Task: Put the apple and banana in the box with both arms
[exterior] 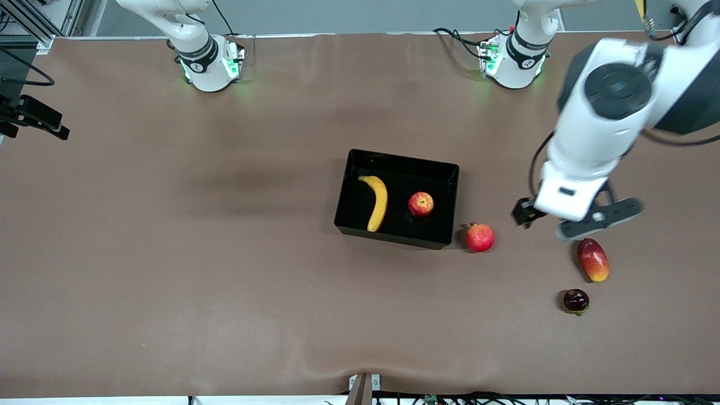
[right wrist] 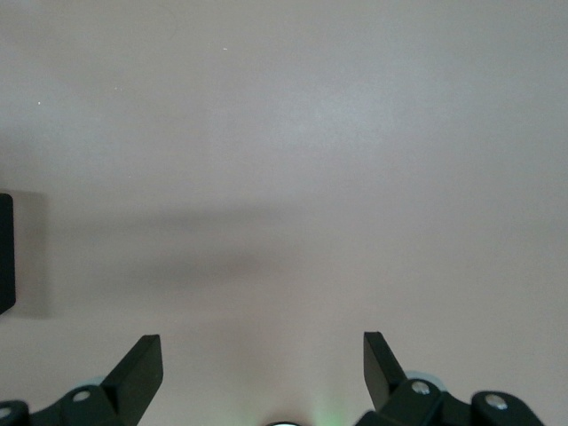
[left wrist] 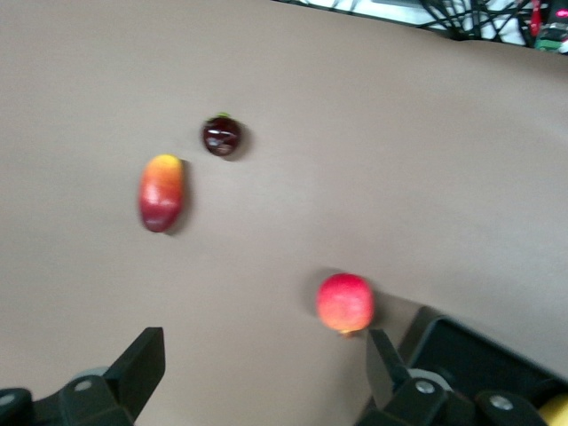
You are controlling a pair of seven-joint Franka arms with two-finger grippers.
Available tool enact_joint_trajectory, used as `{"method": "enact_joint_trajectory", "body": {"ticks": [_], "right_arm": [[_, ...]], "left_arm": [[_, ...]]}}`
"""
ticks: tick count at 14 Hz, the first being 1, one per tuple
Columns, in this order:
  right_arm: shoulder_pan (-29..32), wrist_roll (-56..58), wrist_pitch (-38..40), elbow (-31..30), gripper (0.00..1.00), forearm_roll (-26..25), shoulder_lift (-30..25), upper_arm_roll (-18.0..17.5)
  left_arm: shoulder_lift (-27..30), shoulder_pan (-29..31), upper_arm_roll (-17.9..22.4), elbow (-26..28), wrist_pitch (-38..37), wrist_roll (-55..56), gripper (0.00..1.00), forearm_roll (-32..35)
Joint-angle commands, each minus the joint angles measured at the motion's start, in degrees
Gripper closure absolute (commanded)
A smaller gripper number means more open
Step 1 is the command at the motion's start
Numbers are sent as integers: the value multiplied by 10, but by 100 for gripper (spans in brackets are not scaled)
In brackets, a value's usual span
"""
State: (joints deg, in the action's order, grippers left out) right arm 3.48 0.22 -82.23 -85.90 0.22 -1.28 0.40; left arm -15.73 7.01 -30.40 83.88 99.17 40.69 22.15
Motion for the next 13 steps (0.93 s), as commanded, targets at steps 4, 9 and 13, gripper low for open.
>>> {"method": "enact_joint_trajectory", "body": {"ticks": [4, 9, 13], "right_arm": [[2, -3, 8, 10, 0, -7, 3, -3], [2, -3, 9, 11, 0, -7, 3, -3], [3, -3, 9, 10, 0, -7, 3, -3]], "left_arm": [[97, 42, 48, 26, -46, -160, 0, -91], [180, -66, 227, 73, -78, -281, 0, -178], [218, -80, 249, 109, -78, -309, 0, -182]]}}
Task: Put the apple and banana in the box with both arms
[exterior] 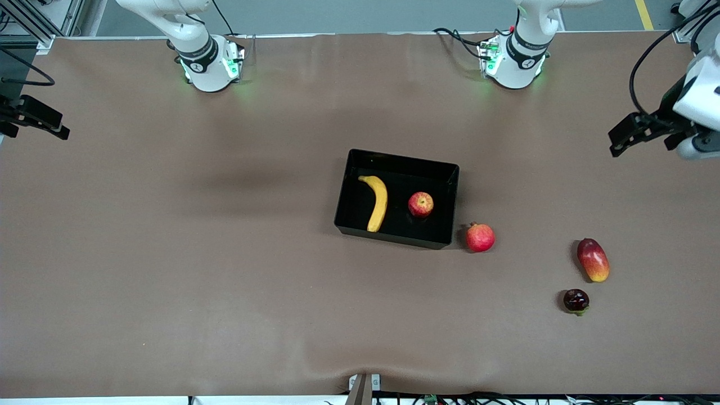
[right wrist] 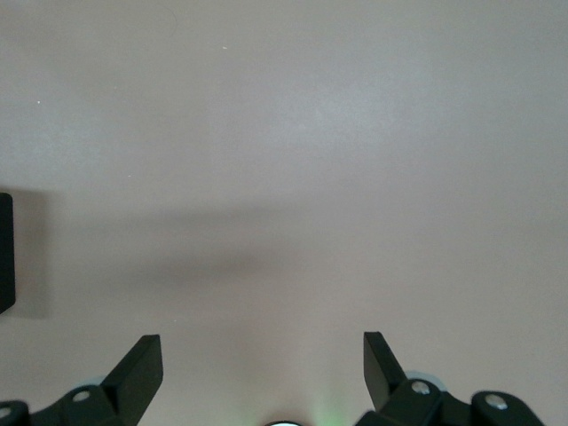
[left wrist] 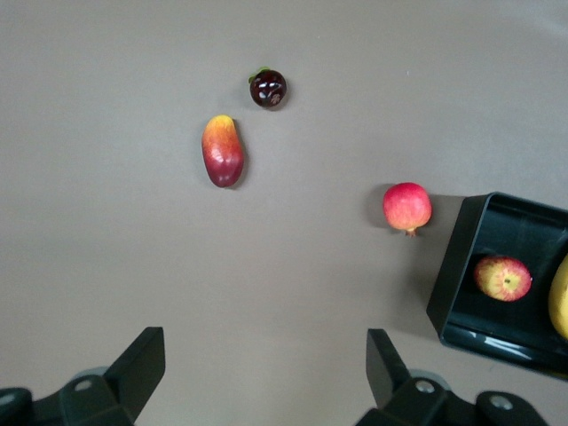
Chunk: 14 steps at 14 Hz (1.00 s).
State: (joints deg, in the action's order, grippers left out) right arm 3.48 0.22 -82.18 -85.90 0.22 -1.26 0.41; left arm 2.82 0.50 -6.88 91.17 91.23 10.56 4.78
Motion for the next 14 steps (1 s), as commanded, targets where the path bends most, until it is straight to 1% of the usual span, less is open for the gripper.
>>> {"method": "enact_joint_trajectory", "body": {"ticks": [1, 4, 8, 11, 14], "right_arm": [[3, -3, 9, 10, 0, -7, 3, -3], [3, -3, 9, 10, 0, -7, 3, -3], [6, -4, 9, 9, 0, -5, 4, -3], [6, -4, 9, 9, 0, -5, 4, -3], [6, -4, 9, 8, 0, -5, 4, -3]], "left_arm": [[35, -10, 13, 36, 2, -8, 0, -13], [32, -8, 14, 18, -3, -9, 0, -19], [32, -8, 14, 16, -43, -12, 0, -18], [34, 3, 14, 16, -45, -15, 0, -18], [28, 6, 15, 4, -45, -45, 0, -14]]}}
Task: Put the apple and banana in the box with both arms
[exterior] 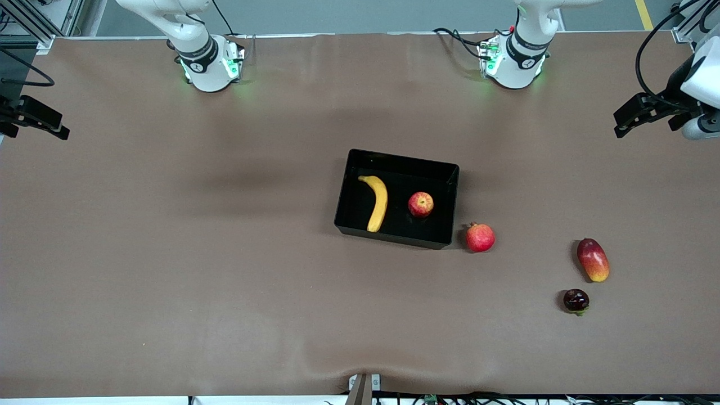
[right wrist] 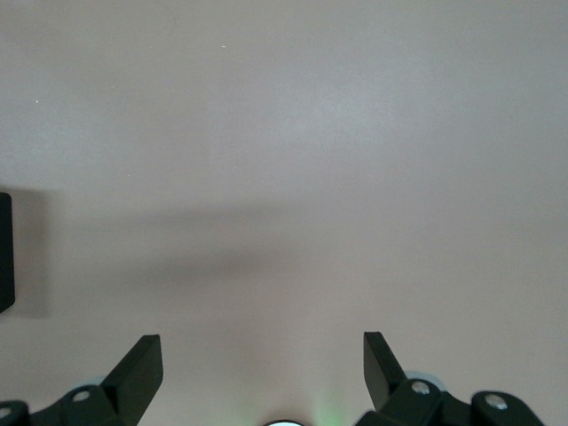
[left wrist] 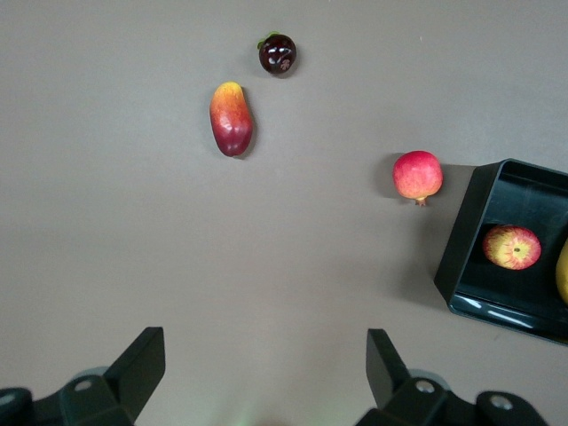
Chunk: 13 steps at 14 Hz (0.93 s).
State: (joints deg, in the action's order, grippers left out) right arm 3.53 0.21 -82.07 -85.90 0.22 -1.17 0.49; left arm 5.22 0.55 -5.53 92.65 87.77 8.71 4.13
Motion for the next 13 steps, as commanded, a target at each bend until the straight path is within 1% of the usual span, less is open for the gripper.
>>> {"method": "enact_joint_trajectory", "body": {"ticks": [1, 5, 7, 13], "right_arm": [[6, -4, 8, 8, 0, -5, 3, -4], [7, -3, 8, 8, 0, -5, 3, -4], [6, -4, 8, 8, 0, -5, 3, -4], [6, -4, 8, 8, 0, -5, 3, -4]], "left_arm": [[1, 6, 2, -16, -10, -36, 0, -8], [-8, 2, -2, -27, -11, -35, 0, -15], [-7, 3, -2, -27, -11, -29, 0, -46], [-6, 3, -4, -27, -22, -33, 0, -41]]}}
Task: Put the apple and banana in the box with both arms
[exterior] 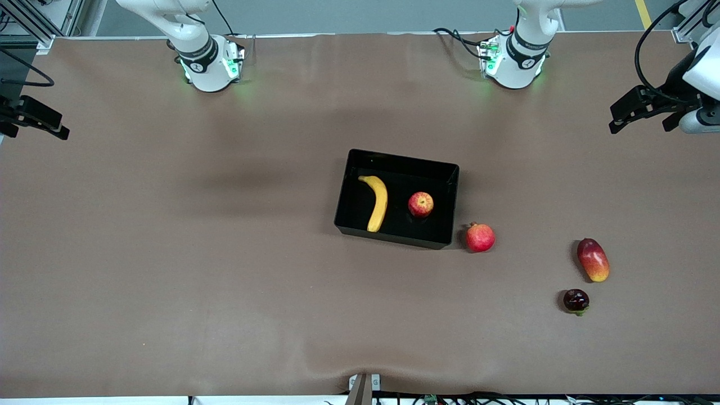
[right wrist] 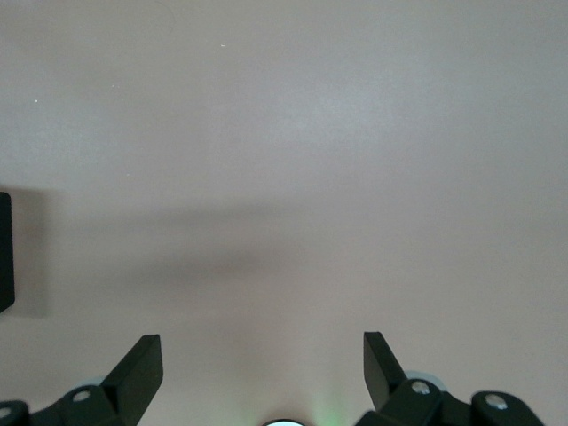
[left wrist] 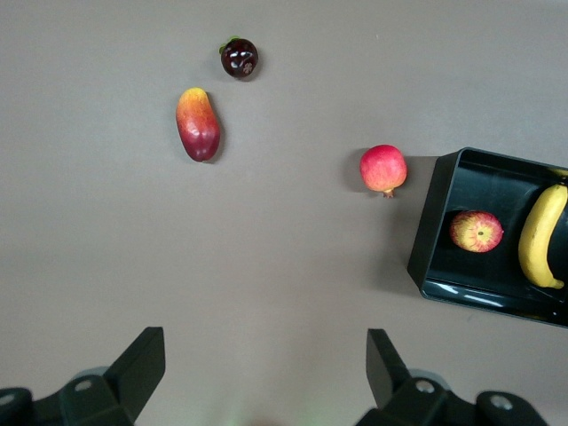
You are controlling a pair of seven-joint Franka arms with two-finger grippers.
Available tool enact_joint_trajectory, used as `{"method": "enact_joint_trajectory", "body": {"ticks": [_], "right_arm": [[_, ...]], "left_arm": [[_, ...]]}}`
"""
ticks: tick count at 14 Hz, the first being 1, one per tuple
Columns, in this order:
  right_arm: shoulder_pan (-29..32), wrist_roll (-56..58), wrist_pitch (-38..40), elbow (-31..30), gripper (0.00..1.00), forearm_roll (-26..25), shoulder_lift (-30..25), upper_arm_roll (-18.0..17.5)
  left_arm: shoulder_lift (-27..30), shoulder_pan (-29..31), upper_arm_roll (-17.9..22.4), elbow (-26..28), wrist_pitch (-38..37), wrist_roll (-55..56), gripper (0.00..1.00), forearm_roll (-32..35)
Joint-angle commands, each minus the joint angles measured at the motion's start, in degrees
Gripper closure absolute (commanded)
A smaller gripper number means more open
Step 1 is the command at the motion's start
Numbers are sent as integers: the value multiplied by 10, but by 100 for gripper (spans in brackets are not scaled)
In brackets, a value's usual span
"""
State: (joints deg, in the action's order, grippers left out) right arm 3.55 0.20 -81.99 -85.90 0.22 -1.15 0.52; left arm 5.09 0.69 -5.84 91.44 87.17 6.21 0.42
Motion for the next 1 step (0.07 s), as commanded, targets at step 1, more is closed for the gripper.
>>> {"method": "enact_joint_trajectory", "body": {"ticks": [1], "right_arm": [[6, -4, 7, 8, 0, -5, 3, -4]], "left_arm": [[-4, 2, 0, -16, -17, -9, 0, -3]]}}
